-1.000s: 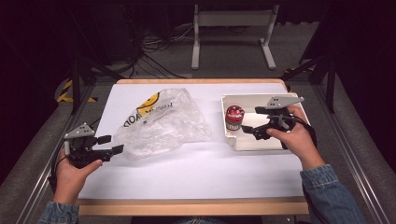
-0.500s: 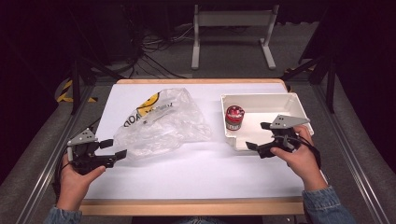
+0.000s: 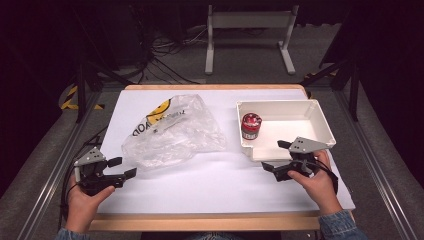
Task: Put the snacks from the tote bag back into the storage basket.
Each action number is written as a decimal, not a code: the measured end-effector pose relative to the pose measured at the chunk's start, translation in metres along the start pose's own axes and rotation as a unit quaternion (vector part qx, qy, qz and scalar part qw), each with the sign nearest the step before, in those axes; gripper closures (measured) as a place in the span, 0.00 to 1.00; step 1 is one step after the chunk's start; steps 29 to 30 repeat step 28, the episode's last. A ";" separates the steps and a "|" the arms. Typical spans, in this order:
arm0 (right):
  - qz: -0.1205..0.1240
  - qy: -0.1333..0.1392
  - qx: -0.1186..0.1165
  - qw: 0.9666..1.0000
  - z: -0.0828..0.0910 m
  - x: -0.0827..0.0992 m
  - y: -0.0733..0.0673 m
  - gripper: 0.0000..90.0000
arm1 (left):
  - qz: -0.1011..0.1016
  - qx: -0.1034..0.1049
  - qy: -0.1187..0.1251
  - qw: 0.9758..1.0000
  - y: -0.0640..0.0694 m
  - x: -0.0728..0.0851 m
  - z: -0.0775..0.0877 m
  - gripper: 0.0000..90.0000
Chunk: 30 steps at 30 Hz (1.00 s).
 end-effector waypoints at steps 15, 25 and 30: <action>-0.023 0.009 0.027 0.999 -0.012 0.036 -0.009 0.03 | -0.033 -0.004 0.011 0.999 -0.002 0.013 -0.014 0.26; -0.013 0.016 0.038 0.999 -0.010 0.034 -0.011 0.03 | -0.029 -0.001 0.020 0.999 -0.002 0.014 -0.016 0.26; -0.021 0.021 0.038 0.999 -0.007 0.032 -0.010 0.03 | -0.026 -0.003 0.023 0.999 -0.003 0.014 -0.018 0.26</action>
Point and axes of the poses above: each handheld gripper's, and its own axes: z roughly backward along the jaws, x roughly out of its underside, y roughly to its right, the point moved 6 cm from there along -z, roughly forward along the jaws, and after that the axes turned 12 degrees about y, right-handed, at the moved point
